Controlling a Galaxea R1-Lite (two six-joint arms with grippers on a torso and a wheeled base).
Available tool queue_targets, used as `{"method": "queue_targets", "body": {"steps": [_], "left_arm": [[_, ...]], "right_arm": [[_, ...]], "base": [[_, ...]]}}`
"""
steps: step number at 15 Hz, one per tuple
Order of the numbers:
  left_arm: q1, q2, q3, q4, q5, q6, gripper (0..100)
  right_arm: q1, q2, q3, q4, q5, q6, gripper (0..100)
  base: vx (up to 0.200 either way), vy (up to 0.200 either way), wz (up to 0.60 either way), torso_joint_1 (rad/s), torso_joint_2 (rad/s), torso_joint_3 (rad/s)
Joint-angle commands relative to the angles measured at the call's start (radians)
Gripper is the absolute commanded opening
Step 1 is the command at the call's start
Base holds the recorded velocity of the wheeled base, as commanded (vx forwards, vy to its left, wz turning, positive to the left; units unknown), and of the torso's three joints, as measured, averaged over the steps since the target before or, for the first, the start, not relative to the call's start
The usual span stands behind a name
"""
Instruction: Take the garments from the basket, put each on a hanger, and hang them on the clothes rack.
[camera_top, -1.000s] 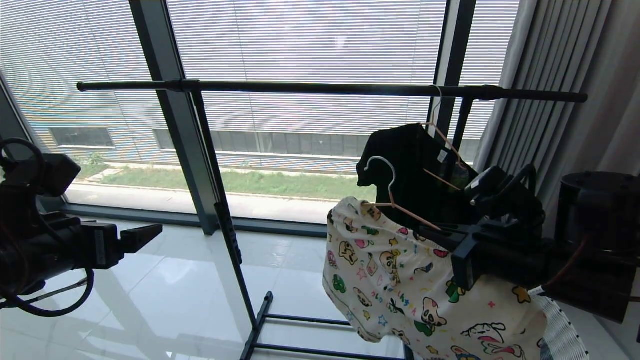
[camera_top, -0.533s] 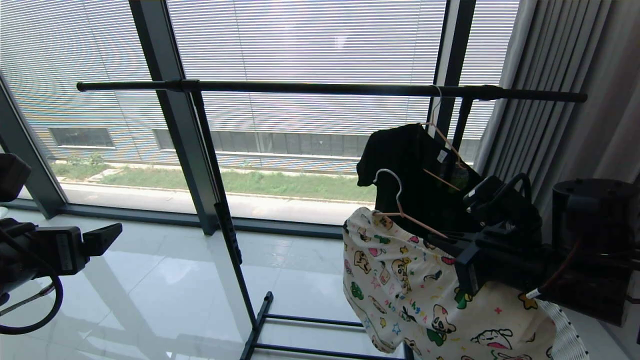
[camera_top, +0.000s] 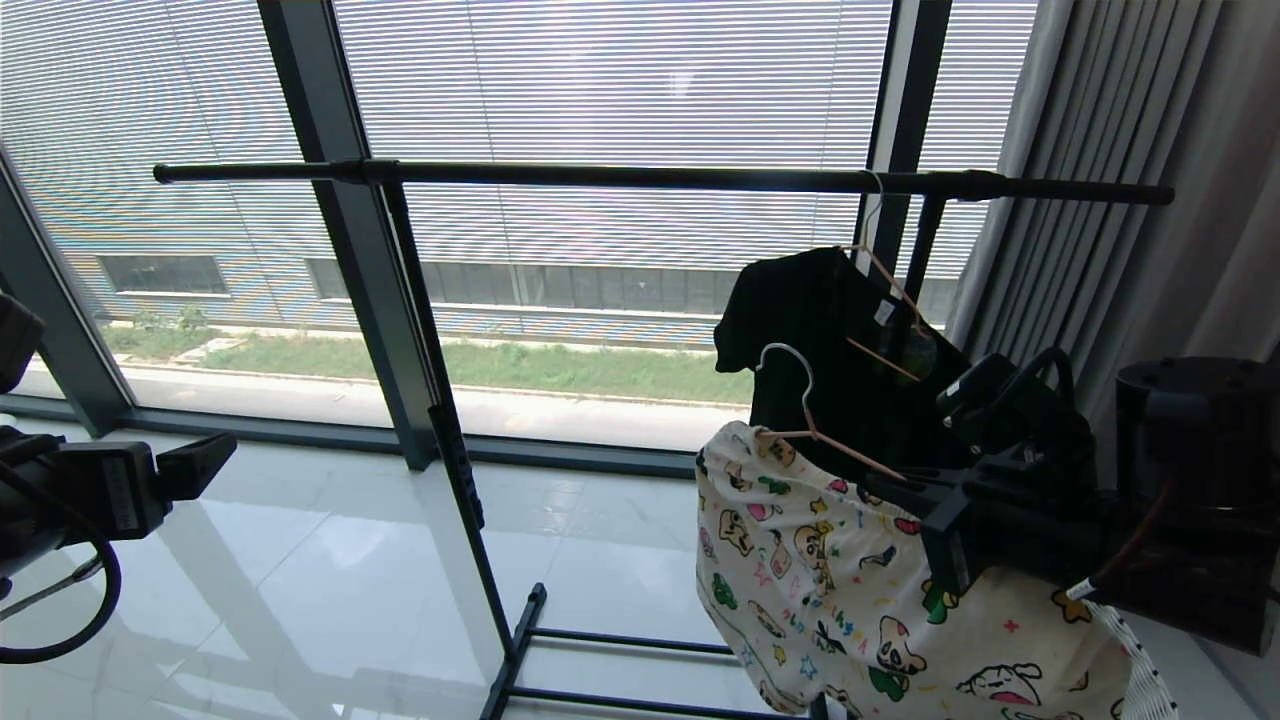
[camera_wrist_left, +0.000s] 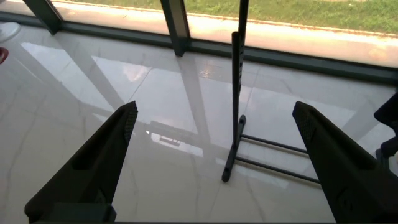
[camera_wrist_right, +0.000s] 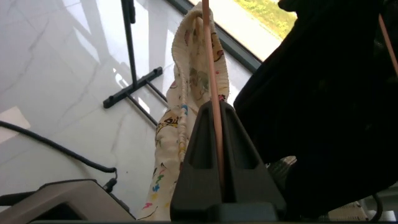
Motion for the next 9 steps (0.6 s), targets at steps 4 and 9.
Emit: {"method": "queue_targets", "body": {"steps": [4,9], "left_arm": [[0.0,0.004,0.005,-0.002,0.0,0.025,100],[0.0,0.007,0.036,-0.002,0.0,0.025,100]], "right_arm": [[0.001,-0.002,0.0,-0.001,-0.02,-0.001,0],[0.001,0.003,0.001,0.01,-0.083,0.099,0]], "base": [[0.0,0.0,0.0,0.0,0.0,0.0],[0.0,0.0,0.0,0.0,0.0,0.0]]}}
